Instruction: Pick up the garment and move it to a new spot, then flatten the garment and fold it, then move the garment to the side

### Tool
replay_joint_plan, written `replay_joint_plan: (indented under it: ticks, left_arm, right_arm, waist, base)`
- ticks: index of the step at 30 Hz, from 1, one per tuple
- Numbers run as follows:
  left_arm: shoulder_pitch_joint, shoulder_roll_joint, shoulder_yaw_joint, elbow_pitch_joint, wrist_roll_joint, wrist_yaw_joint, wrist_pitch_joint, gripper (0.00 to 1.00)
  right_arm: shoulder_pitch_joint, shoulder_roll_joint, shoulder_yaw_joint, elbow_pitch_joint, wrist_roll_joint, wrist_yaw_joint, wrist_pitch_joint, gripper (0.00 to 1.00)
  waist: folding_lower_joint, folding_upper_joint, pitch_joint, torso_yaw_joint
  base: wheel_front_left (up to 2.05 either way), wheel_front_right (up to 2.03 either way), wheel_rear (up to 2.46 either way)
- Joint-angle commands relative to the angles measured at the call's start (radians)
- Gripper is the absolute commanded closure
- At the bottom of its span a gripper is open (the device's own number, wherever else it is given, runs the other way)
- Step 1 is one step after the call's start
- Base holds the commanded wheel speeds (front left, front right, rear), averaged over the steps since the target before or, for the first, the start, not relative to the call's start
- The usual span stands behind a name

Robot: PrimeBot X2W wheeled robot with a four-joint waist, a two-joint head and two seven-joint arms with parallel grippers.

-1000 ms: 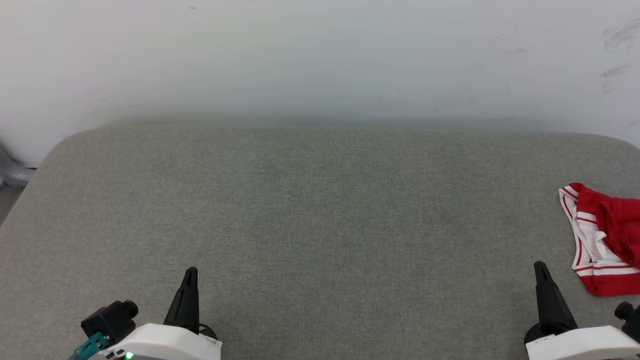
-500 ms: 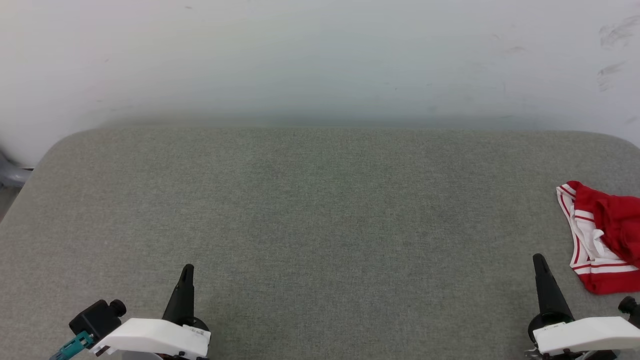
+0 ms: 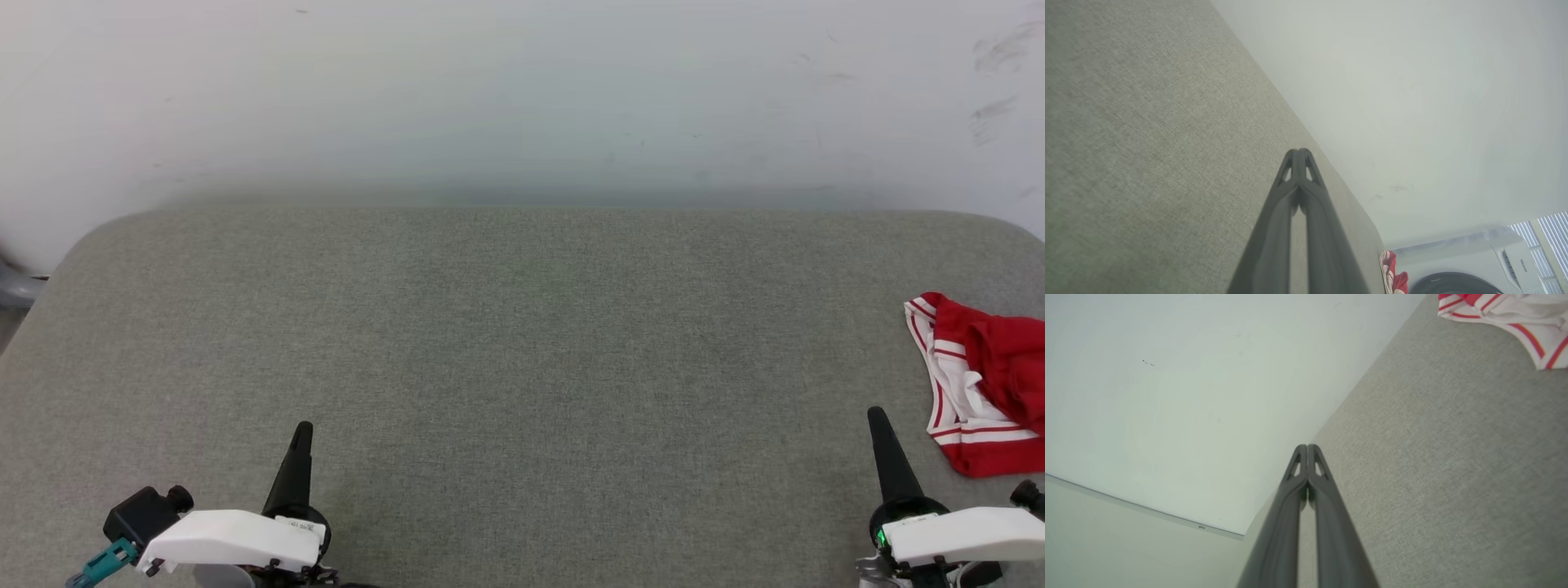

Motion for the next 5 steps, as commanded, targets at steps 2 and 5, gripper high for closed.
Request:
replay_joint_plan:
  ticks: [2, 5]
  left_arm:
    - [-0.028, -0.001, 0.008, -0.004, -0.041, -0.01, 0.01, 1.0]
    - [-0.032, -0.002, 0.014, 0.0, -0.074, -0.015, 0.018, 1.0]
  right_arm:
    - [-0.032, -0.001, -0.004, -0.004, 0.04, 0.0, 0.01, 1.0]
    - [-0.035, -0.001, -0.005, 0.0, 0.07, 0.0, 0.017, 1.0]
  waist:
    - [0.0, 0.0, 0.0, -0.001]
    - [0.0, 0.0, 0.001, -0.003]
  base:
    - [0.0, 0.0, 0.0]
    - [0.0, 0.0, 0.0]
